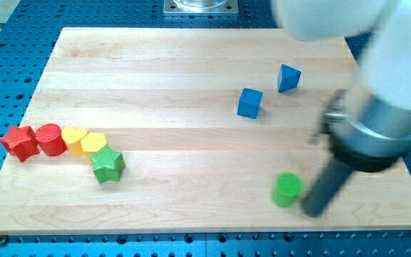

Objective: Slide the blue cube diagonally top right to the green circle

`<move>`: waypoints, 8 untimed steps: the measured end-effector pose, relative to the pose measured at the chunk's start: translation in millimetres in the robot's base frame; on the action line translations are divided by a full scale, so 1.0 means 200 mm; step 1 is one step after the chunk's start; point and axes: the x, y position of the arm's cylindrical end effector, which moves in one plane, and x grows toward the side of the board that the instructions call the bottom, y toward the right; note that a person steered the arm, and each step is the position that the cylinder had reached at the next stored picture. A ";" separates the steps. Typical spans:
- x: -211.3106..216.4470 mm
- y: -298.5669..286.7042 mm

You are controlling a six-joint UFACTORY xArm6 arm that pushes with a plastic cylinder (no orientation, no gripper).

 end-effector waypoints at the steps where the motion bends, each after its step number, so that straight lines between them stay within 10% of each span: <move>1: -0.07 -0.46; 4: -0.06 -1.39; 8: -0.20 -1.31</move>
